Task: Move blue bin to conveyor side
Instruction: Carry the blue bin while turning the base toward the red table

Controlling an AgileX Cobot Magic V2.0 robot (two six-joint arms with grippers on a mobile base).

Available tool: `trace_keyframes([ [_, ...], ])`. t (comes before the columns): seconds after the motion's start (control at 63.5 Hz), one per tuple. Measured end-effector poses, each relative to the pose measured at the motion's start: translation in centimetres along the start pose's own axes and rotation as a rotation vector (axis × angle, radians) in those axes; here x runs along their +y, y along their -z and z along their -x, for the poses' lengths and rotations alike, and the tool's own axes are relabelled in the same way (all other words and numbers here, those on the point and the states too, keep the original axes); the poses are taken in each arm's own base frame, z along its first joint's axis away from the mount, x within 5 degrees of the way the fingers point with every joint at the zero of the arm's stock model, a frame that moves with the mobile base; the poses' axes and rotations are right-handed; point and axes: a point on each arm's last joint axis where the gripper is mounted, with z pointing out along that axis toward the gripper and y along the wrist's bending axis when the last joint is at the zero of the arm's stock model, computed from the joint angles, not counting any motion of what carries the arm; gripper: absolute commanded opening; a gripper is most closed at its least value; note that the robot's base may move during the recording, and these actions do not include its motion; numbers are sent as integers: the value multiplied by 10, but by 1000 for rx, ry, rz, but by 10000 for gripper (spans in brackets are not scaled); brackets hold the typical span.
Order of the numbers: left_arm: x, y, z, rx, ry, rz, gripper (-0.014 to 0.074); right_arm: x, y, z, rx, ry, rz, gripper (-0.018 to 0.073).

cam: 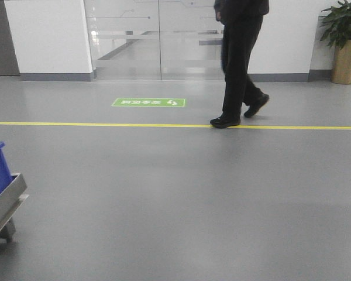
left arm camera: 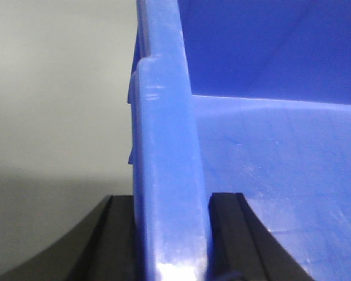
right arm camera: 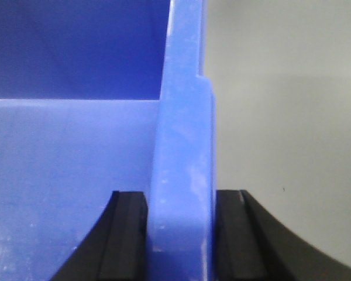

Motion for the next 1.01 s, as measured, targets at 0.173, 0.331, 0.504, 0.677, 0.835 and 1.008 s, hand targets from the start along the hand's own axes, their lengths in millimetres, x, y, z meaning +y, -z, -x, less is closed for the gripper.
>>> trace_keyframes([
  [0.173, 0, 0, 0, 0, 0, 0, -18, 0, 0, 0, 0, 0, 0, -80],
  [0.331, 0, 0, 0, 0, -1, 2, -18, 0, 0, 0, 0, 0, 0, -80],
  [0.504, 0, 0, 0, 0, -1, 2, -18, 0, 0, 0, 0, 0, 0, -80],
  [0.677, 0, 0, 0, 0, -1, 2, -18, 0, 0, 0, -2, -1, 2, -80],
  [0.835, 0, 0, 0, 0, -1, 2, -18, 0, 0, 0, -2, -1, 2, -80],
  [1.008, 0, 0, 0, -1, -1, 4, -18, 1, 0, 0, -1, -1, 8, -80],
])
